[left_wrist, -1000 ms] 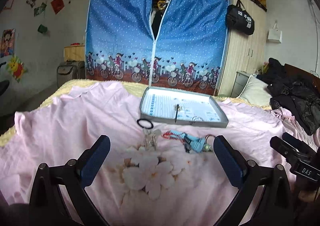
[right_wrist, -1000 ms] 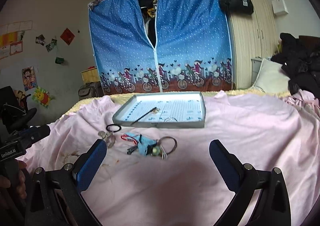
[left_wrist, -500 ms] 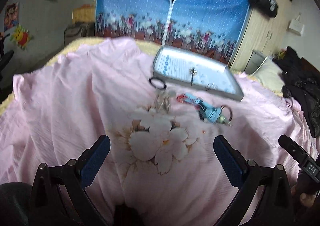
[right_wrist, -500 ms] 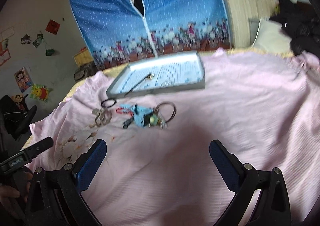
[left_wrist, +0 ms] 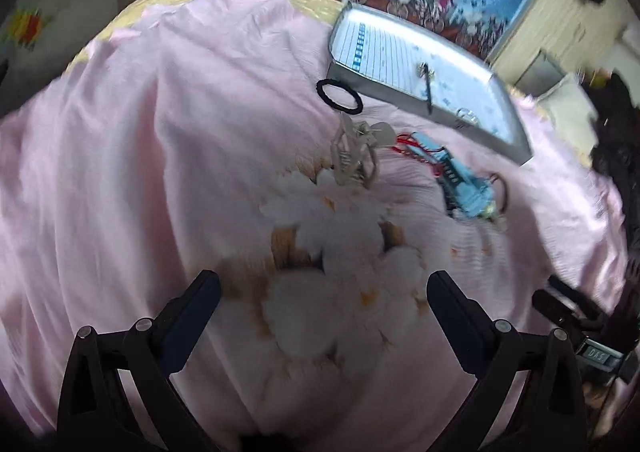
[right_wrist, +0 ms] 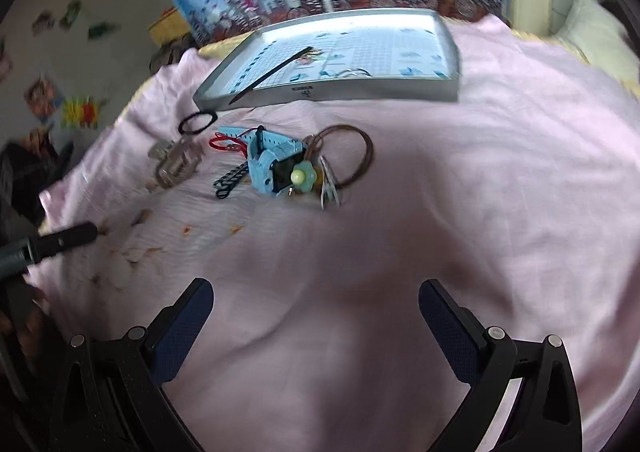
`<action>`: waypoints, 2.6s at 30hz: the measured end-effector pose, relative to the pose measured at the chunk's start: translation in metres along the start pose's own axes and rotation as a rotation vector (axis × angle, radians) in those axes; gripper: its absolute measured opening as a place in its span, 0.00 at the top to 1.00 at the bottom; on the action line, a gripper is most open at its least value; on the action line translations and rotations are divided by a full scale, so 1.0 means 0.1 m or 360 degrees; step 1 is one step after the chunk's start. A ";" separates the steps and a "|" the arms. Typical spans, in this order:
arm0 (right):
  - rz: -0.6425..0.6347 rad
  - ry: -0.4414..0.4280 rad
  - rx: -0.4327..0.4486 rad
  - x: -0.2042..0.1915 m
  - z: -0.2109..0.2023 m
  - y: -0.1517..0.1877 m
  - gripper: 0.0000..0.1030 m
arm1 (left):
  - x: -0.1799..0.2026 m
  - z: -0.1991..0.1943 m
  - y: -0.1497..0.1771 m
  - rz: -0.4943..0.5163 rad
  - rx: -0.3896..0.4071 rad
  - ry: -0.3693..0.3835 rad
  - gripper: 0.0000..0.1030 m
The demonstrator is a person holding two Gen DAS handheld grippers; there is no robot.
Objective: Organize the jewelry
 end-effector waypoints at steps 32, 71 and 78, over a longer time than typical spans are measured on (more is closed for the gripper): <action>-0.0362 0.0101 0.0036 0.12 0.82 -0.65 0.11 | 0.26 0.89 -0.71 0.0264 0.0068 -0.0057 0.31; 0.0315 -0.0498 0.0192 0.47 0.30 -0.83 0.78 | 0.54 0.66 -0.59 0.0306 0.0054 0.0302 0.81; 0.0304 -0.0458 0.0108 0.45 0.43 -0.80 0.78 | 0.55 0.68 -0.57 0.0310 0.0037 0.0303 0.81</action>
Point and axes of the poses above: each gripper's, at about its wrist camera, not at the fingertips, and z roughly the way its jaws point, x to its right, y to its underside, the point moved 4 cm from there along z, roughly the way its jaws point, and after that the axes turned 2 degrees about -z, right-handed, at the moved point
